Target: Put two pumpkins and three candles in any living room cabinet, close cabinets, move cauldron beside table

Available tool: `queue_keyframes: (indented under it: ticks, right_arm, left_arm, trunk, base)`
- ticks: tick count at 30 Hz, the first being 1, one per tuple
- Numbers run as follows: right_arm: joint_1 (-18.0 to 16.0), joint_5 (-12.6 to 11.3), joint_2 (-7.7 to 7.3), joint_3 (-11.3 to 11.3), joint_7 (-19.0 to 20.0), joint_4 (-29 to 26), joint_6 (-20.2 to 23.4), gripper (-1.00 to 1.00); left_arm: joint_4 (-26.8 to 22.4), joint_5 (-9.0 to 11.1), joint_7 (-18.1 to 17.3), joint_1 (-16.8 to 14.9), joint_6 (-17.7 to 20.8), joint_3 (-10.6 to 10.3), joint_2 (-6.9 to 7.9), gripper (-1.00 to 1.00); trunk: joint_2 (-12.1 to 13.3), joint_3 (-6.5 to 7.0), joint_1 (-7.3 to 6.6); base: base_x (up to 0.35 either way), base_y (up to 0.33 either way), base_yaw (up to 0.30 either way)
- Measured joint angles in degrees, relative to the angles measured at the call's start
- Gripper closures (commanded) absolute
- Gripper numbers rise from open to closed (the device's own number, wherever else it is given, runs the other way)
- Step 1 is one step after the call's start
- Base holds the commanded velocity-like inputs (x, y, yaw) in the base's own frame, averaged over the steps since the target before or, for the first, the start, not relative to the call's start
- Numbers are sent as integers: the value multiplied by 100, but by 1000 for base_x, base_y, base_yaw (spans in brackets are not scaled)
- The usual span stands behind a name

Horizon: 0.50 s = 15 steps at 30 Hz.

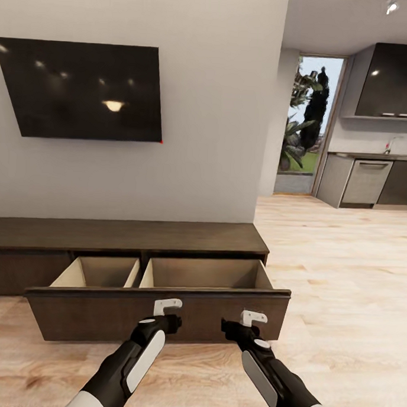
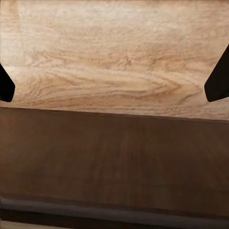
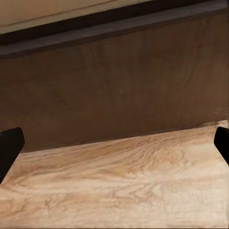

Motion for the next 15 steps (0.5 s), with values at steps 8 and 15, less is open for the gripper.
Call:
queue_keyframes:
  ticks: [8, 15]
  right_arm:
    - [0, 5, -1, 5, 8, 117, -9, -100]
    - [0, 4, -7, 5, 9, 122, -9, -100]
  left_arm:
    - [0, -15, 0, 0, -1, 0, 12, -100]
    - [0, -16, 0, 0, 0, -3, 82, -100]
  trunk:
    - [-12, -177, 21]
    - [-21, -332, 40]
  base:
    - [0, 0, 0]
    - [0, 0, 0]
